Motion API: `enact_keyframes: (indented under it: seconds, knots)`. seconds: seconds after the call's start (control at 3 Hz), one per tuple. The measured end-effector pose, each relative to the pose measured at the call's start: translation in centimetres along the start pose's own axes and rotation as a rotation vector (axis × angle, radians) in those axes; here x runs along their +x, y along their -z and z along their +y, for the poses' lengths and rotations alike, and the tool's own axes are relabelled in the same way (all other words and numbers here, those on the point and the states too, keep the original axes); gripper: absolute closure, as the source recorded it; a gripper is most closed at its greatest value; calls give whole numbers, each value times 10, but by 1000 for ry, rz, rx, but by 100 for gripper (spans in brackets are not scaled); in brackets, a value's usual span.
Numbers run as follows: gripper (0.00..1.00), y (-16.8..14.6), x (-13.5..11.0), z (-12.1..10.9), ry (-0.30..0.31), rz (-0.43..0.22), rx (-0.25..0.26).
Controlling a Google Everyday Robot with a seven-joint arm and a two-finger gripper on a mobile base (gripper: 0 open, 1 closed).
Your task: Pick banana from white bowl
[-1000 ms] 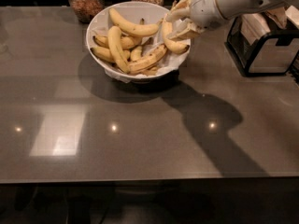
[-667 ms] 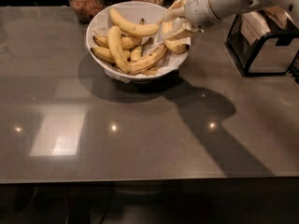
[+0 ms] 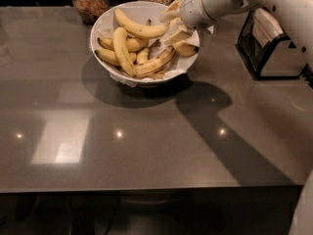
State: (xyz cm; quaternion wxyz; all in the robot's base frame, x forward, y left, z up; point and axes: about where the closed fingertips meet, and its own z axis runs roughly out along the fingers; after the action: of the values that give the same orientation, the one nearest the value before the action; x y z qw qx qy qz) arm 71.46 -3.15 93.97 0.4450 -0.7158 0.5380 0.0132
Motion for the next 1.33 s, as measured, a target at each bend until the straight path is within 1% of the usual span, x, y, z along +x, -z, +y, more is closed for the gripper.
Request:
enact_keyframes:
  seconds: [0.33, 0.67, 1.33]
  knots:
    - [49, -17, 3, -12, -38, -5, 12]
    - [48, -29, 1, -14, -45, -1, 3]
    - [48, -57, -3, -14, -38, 6, -44]
